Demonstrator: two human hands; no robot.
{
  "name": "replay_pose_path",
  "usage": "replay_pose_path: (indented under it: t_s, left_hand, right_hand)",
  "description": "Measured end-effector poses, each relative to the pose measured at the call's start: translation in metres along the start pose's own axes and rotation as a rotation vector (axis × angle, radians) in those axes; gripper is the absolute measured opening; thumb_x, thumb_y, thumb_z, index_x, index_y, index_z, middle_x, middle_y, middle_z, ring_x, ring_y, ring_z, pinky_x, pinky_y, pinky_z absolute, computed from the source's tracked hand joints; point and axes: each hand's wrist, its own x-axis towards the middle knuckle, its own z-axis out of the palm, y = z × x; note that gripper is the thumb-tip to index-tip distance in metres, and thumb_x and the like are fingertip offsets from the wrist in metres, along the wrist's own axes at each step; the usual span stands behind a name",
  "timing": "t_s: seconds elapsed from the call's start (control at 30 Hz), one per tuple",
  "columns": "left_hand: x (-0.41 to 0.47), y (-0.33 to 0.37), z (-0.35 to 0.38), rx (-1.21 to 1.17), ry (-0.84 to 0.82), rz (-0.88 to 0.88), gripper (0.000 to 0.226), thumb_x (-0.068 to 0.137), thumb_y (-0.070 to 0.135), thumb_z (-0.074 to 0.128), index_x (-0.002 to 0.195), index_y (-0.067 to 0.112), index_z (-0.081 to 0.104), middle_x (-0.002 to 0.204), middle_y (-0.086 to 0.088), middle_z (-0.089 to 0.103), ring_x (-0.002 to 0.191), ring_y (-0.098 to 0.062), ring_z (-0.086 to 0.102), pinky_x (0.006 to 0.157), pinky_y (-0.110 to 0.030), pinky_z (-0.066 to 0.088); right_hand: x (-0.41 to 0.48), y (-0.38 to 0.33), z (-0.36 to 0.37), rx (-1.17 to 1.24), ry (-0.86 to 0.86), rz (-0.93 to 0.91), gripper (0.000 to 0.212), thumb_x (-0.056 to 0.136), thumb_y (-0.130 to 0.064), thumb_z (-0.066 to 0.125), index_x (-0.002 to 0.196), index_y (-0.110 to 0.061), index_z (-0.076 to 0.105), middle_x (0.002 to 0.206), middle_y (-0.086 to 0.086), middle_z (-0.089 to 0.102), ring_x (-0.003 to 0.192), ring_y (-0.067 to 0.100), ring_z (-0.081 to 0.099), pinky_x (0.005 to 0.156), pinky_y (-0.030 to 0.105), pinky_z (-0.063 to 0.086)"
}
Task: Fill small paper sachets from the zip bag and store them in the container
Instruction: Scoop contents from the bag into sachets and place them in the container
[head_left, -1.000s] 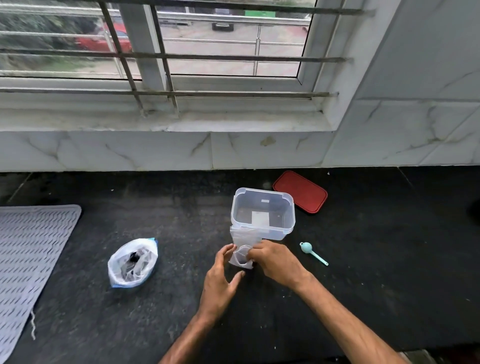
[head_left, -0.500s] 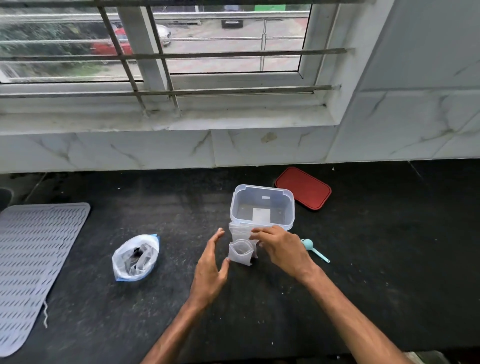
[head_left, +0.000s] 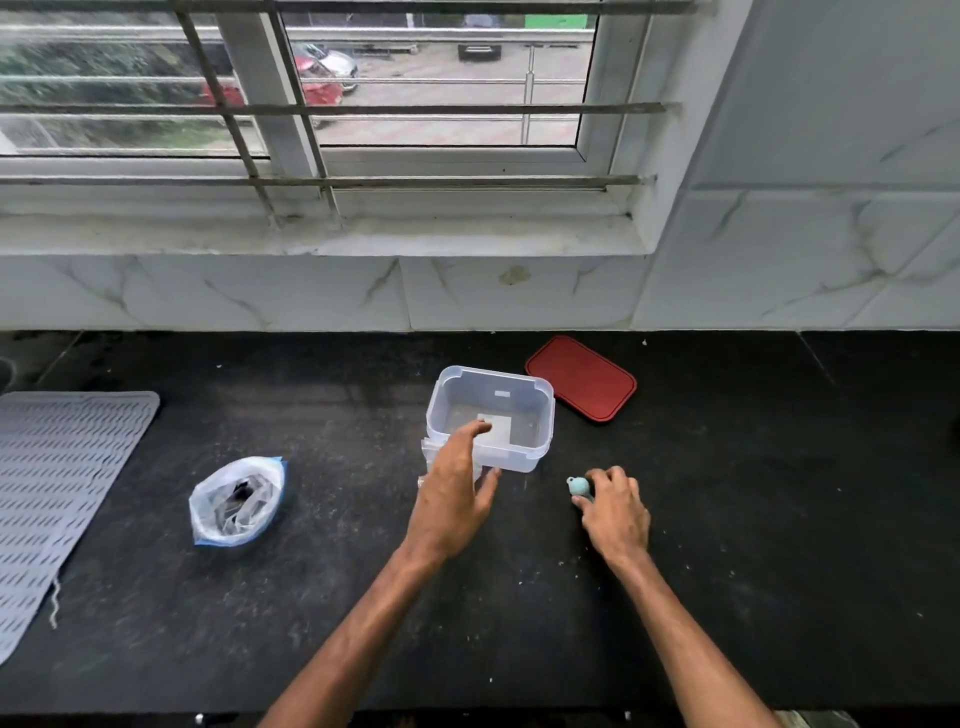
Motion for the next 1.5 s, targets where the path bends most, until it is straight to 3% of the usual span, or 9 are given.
replay_pose_path:
  t_s: [0.33, 0.47, 0.63, 0.7, 0.83, 0.97, 1.13, 1.3, 1.5]
  left_hand:
    - [-0.016, -0.028, -0.022, 0.058, 0.093, -0.084, 0.050, 0.090, 0.022, 0.066, 0.135, 0.023, 0.046, 0.136, 0.008, 0.053, 0.120, -0.007, 0.053, 0.100, -0.026, 0.048]
    - [-0.026, -0.057, -0.057, 0.064, 0.284, -0.150, 0.044, 0.088, 0.017, 0.067, 0.129, 0.020, 0.052, 0.127, 0.008, 0.057, 0.115, -0.004, 0.054, 0.098, -0.019, 0.043]
    - [-0.058, -0.129, -0.121, -0.030, 0.785, -0.467, 0.030, 0.087, 0.011, 0.067, 0.114, 0.017, 0.056, 0.112, -0.006, 0.061, 0.101, -0.023, 0.060, 0.088, -0.031, 0.046]
    - [-0.070, -0.173, -0.149, 0.089, 0.884, -0.627, 0.043, 0.081, 0.014, 0.075, 0.119, 0.006, 0.056, 0.115, -0.019, 0.060, 0.106, -0.035, 0.057, 0.093, -0.041, 0.044]
    - [-0.068, -0.231, -0.172, 0.186, 0.561, -0.906, 0.073, 0.069, 0.037, 0.086, 0.126, 0.001, 0.057, 0.132, -0.028, 0.048, 0.125, -0.044, 0.043, 0.108, -0.047, 0.032]
    - [-0.056, -0.249, -0.175, 0.182, 0.234, -0.962, 0.053, 0.074, 0.047, 0.078, 0.106, 0.006, 0.067, 0.130, -0.017, 0.049, 0.120, -0.035, 0.046, 0.105, -0.036, 0.035]
    - [-0.053, -0.258, -0.186, -0.078, 0.185, -0.943, 0.025, 0.084, 0.021, 0.067, 0.102, 0.005, 0.062, 0.107, -0.017, 0.068, 0.100, -0.030, 0.064, 0.079, -0.034, 0.047]
    - [-0.062, -0.265, -0.202, -0.237, 0.158, -0.940, 0.023, 0.083, 0.009, 0.062, 0.104, 0.011, 0.054, 0.102, -0.010, 0.066, 0.094, -0.025, 0.064, 0.077, -0.033, 0.048]
    - [-0.075, -0.269, -0.211, -0.239, 0.192, -0.990, 0.018, 0.080, 0.009, 0.061, 0.096, 0.016, 0.058, 0.100, -0.009, 0.071, 0.089, -0.023, 0.066, 0.082, -0.037, 0.055]
  right_hand:
    - [-0.008, -0.053, -0.041, 0.262, 0.412, -0.311, 0.042, 0.085, -0.029, 0.071, 0.124, -0.020, 0.059, 0.102, -0.003, 0.068, 0.089, 0.020, 0.063, 0.079, 0.039, 0.047]
    - [-0.026, -0.117, -0.052, 0.561, 0.261, -0.546, 0.036, 0.091, -0.024, 0.066, 0.125, -0.015, 0.062, 0.104, 0.001, 0.067, 0.090, 0.012, 0.059, 0.075, 0.032, 0.051]
    - [-0.069, -0.183, -0.040, 0.698, -0.013, -0.690, 0.043, 0.090, -0.010, 0.065, 0.132, -0.013, 0.058, 0.102, -0.002, 0.070, 0.087, 0.007, 0.062, 0.081, 0.022, 0.050]
    - [-0.088, -0.212, -0.027, 0.691, -0.152, -0.725, 0.045, 0.092, -0.014, 0.064, 0.135, -0.019, 0.054, 0.096, -0.006, 0.070, 0.085, 0.004, 0.065, 0.082, 0.022, 0.052]
    - [-0.108, -0.279, 0.007, 0.563, -0.241, -0.821, 0.027, 0.092, -0.019, 0.062, 0.119, -0.023, 0.058, 0.093, 0.000, 0.073, 0.086, 0.015, 0.068, 0.079, 0.032, 0.052]
    - [-0.110, -0.350, 0.046, 0.282, -0.301, -0.824, 0.020, 0.093, -0.018, 0.053, 0.112, -0.016, 0.050, 0.098, 0.012, 0.070, 0.092, 0.036, 0.065, 0.073, 0.040, 0.047]
    - [-0.104, -0.389, 0.074, 0.017, -0.344, -0.761, 0.018, 0.097, -0.013, 0.039, 0.111, -0.007, 0.048, 0.110, 0.016, 0.063, 0.098, 0.039, 0.063, 0.069, 0.038, 0.040]
    - [-0.110, -0.399, 0.084, -0.052, -0.306, -0.829, 0.015, 0.092, -0.006, 0.040, 0.106, -0.007, 0.044, 0.109, 0.018, 0.060, 0.092, 0.044, 0.063, 0.064, 0.041, 0.038]
    - [-0.124, -0.399, 0.088, -0.129, -0.335, -0.830, 0.021, 0.094, -0.010, 0.041, 0.114, -0.006, 0.047, 0.113, 0.017, 0.064, 0.102, 0.040, 0.063, 0.079, 0.045, 0.047]
